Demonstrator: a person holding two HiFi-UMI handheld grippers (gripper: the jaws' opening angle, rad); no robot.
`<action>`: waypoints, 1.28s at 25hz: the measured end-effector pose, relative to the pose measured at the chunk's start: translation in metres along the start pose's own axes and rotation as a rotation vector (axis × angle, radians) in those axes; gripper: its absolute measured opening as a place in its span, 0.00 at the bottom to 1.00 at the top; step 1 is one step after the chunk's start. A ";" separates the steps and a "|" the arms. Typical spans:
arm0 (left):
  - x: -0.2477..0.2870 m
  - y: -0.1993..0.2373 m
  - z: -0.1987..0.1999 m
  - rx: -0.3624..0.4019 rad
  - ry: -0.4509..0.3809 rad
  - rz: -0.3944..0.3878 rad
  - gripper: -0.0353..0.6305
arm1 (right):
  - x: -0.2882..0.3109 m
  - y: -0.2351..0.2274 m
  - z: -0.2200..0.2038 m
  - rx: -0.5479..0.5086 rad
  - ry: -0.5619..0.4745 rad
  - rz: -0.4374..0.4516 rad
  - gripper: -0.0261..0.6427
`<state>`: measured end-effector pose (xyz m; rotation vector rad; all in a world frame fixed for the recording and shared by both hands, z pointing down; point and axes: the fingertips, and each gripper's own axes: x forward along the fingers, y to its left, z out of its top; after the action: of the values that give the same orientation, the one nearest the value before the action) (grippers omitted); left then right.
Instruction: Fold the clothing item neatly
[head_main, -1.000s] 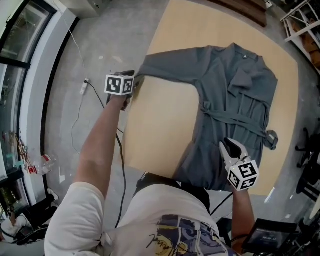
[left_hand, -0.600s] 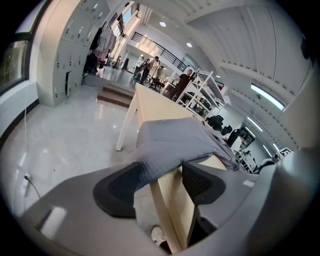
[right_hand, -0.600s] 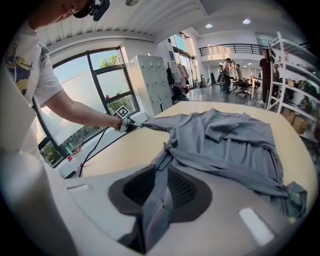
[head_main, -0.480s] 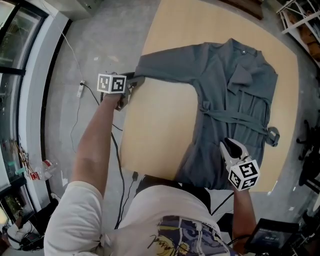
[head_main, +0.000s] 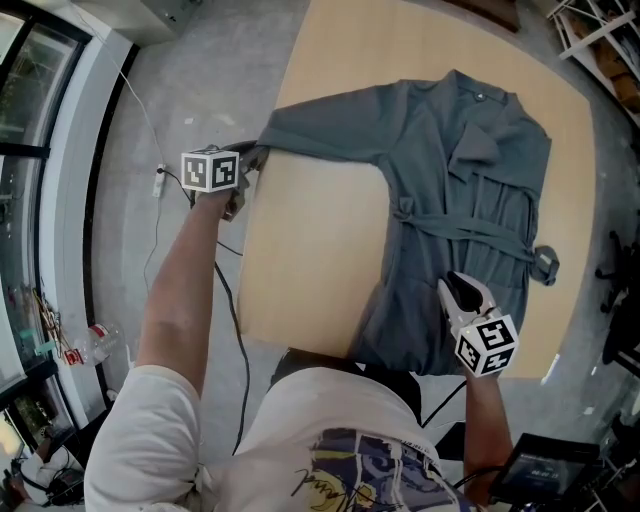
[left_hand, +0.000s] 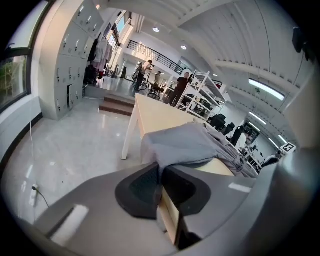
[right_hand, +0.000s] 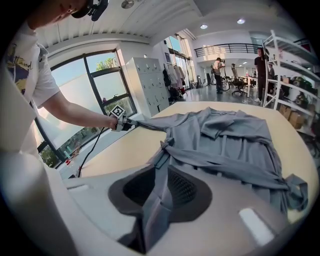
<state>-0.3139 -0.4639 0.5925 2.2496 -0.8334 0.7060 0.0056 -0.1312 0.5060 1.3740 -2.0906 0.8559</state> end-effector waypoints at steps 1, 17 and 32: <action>-0.001 -0.002 0.003 0.009 -0.006 0.006 0.10 | -0.001 0.000 0.000 0.002 -0.002 -0.002 0.14; -0.011 -0.044 0.059 0.140 -0.154 0.163 0.08 | -0.028 -0.026 -0.028 0.036 -0.024 -0.005 0.14; 0.012 -0.158 0.111 0.226 -0.230 0.148 0.08 | -0.067 -0.069 -0.049 0.058 -0.057 0.005 0.14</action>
<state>-0.1655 -0.4516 0.4691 2.5261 -1.0876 0.6431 0.0977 -0.0745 0.5092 1.4395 -2.1282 0.8950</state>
